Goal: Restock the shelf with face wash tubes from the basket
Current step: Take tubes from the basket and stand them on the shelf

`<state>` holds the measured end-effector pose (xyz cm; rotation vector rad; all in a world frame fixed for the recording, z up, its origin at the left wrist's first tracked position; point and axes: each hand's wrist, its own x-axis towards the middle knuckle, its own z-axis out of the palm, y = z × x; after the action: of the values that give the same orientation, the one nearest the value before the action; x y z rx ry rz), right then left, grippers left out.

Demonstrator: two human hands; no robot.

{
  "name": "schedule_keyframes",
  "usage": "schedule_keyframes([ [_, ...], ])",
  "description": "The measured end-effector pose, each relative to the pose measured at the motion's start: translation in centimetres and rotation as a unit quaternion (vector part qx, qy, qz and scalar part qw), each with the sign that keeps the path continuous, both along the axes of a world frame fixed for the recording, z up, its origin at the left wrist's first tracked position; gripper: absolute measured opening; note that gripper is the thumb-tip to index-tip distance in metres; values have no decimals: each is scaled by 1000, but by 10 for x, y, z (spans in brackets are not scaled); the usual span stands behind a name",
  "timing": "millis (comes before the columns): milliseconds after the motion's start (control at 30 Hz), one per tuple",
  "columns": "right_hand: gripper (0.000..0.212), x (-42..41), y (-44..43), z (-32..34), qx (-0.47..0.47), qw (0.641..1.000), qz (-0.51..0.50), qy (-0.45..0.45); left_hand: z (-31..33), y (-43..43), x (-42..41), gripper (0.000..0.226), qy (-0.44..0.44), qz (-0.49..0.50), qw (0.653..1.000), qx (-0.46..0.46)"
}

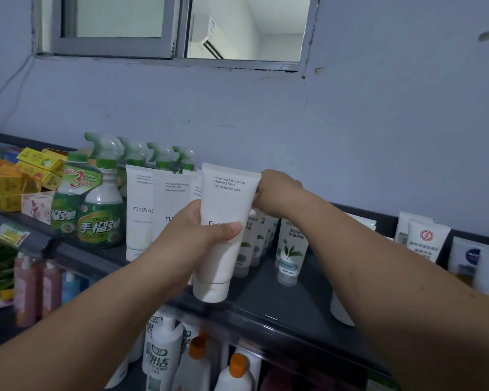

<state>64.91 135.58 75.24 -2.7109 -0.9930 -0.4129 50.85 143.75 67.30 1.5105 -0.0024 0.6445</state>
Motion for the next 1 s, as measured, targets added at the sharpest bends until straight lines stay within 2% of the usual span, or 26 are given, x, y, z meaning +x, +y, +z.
schedule_keyframes([
  [267,35,-12,-28,15,51,998,38,30,-2,2,6,26,11,-6,1000,-11],
  [433,10,-23,-56,21,42,998,45,26,0,-5,13,25,15,-20,999,-22],
  [833,14,-16,-80,13,-5,999,-16,28,2,-15,27,25,18,-48,999,-15],
  [900,7,-18,-84,23,36,999,-6,7,2,-15,28,28,25,-44,999,-14],
  [967,19,-26,-85,37,126,991,24,-28,3,-15,29,30,30,-41,999,-14],
  [1000,27,-32,-83,43,170,984,55,-10,3,-16,29,29,31,-42,999,-12],
])
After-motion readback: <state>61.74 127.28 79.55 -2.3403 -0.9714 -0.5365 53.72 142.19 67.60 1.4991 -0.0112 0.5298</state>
